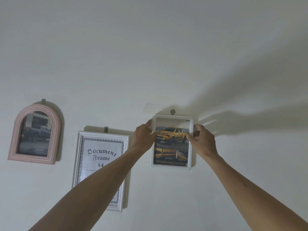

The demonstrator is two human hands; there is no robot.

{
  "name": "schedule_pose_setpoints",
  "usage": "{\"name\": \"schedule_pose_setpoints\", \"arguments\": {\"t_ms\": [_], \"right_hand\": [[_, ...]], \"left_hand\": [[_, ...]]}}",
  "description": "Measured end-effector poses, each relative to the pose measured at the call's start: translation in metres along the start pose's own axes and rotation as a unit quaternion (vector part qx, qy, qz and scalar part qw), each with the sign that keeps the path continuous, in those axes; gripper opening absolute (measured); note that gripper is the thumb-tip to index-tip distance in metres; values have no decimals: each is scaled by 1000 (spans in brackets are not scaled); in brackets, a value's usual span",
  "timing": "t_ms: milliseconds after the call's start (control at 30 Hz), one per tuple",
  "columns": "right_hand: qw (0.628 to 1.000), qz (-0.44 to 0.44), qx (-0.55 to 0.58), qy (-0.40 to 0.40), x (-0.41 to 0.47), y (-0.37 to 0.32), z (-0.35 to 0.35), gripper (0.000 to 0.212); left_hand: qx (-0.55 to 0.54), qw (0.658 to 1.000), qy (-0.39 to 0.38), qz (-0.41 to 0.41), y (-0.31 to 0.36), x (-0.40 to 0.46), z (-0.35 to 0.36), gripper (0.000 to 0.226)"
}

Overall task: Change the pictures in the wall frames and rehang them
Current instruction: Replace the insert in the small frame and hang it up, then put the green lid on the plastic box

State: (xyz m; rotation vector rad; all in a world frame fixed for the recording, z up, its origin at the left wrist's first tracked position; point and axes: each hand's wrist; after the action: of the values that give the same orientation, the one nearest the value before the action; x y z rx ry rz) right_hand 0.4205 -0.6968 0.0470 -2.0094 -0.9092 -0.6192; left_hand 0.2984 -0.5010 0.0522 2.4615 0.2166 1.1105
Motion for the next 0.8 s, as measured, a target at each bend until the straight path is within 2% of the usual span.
{"name": "schedule_pose_setpoints", "arguments": {"t_ms": [133, 300, 433, 533, 633, 800], "right_hand": [[1000, 12, -22, -12, -8, 5, -2, 44], [997, 46, -52, -33, -43, 20, 5, 59], [993, 72, -61, -65, -86, 36, 21, 63], [989, 106, -47, -94, -127, 55, 41, 61], [978, 143, -52, -142, -176, 79, 62, 58], [937, 226, -92, -250, -268, 135, 92, 60]], "left_hand": [[1, 1000, 12, 4, -4, -7, 5, 48], [-54, 997, 48, -20, -4, -54, 31, 57], [-68, 997, 41, -16, -15, -104, 68, 48], [-64, 995, -17, -69, -30, -142, 100, 47], [-67, 981, -107, -144, -47, -186, 134, 52], [0, 915, -307, -261, -71, -263, 185, 61]]}}
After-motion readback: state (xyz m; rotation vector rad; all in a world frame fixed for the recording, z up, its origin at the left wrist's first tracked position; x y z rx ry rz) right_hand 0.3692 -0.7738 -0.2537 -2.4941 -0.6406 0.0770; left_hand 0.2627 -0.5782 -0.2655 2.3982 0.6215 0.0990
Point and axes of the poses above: each hand's wrist, its own x-axis towards the middle knuckle, its own z-axis out of the palm, y = z × x, and after that the axes turned 12 degrees about -y, right-handed
